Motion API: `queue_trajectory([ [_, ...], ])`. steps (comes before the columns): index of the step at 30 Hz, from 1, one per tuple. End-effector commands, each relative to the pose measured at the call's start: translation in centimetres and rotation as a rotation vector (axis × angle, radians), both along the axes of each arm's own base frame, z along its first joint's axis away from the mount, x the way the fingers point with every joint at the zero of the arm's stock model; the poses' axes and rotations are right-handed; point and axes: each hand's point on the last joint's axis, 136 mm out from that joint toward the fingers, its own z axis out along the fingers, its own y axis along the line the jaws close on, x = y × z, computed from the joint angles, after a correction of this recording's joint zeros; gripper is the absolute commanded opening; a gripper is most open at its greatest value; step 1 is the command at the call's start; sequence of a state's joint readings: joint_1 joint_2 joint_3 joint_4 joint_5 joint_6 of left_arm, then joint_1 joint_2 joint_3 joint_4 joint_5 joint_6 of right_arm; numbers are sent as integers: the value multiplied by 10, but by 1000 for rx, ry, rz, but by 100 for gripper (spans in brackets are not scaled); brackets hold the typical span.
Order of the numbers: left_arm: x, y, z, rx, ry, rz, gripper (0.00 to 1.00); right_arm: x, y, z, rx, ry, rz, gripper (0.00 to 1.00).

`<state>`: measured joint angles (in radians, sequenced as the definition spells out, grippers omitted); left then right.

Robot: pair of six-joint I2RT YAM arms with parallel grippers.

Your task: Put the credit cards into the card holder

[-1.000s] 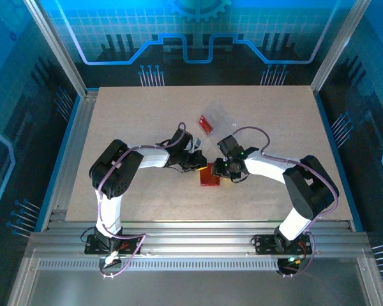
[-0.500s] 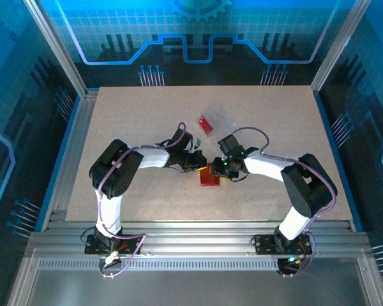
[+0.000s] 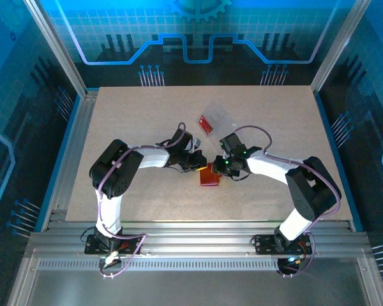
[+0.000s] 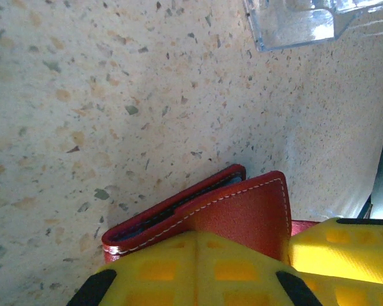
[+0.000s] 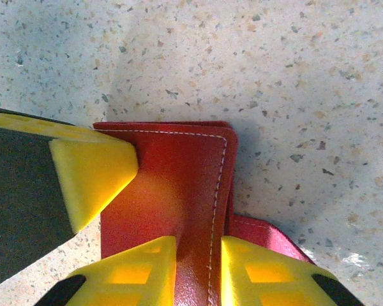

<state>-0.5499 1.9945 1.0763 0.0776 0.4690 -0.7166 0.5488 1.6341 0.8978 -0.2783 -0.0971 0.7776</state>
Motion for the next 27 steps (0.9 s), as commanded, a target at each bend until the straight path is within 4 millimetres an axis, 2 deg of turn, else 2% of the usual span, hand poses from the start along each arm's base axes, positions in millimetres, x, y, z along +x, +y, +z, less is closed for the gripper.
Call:
queue_trajectory([
  [1,-45,41,-84,251,219,48,7,5,28,25,138,-49,77,23],
  [4,-45,41,-85,254,219,51,7,6,36,27,179,-50,92,23],
  [9,-46,41,-86,258,222,51,7,4,48,17,216,-10,114,25],
  [15,-46,38,-81,238,223,47,8,3,36,14,145,-19,79,12],
  [17,-43,32,-68,179,210,42,12,2,24,14,70,-24,61,2],
  [18,-42,29,-58,139,197,39,15,1,14,15,20,-31,48,0],
  [22,-40,22,-13,15,138,24,30,-3,-21,24,-192,-76,9,0],
  [24,-39,29,4,-4,108,49,33,-5,-34,33,-314,-101,14,0],
  [27,-36,48,17,-6,83,113,34,-7,-39,44,-482,-131,48,0],
])
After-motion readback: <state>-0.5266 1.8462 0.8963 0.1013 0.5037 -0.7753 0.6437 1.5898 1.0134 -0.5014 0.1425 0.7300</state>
